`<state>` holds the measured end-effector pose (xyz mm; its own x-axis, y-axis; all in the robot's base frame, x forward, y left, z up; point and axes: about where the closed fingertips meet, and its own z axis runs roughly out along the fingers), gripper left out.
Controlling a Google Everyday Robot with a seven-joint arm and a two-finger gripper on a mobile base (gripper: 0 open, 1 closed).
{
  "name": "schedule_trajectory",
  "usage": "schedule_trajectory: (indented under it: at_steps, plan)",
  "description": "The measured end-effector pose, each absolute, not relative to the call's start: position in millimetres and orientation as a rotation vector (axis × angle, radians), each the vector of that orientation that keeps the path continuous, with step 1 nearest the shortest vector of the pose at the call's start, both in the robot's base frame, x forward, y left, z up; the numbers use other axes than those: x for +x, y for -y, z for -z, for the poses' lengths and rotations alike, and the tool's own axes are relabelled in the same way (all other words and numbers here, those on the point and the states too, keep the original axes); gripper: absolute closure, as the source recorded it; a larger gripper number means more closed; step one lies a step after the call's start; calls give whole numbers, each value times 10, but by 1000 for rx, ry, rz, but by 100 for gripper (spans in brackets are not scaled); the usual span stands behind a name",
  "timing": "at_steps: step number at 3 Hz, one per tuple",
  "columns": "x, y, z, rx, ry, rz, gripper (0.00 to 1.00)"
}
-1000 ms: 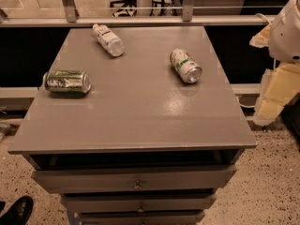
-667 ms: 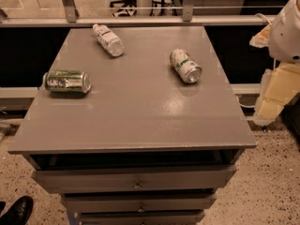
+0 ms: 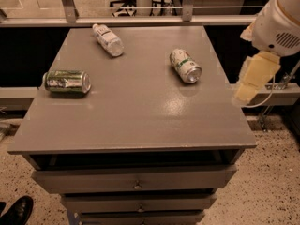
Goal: Place 7up can upright
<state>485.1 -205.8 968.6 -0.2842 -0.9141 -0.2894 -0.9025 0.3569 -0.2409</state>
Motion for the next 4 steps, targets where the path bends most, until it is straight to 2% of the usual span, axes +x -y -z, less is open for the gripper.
schedule_trajectory:
  at_steps: [3,4]
  plan:
    - [5789,1687,-9660,-1167,-2317,-159,0]
    - [5806,1665,-9670,-1110,-2339,-175,0]
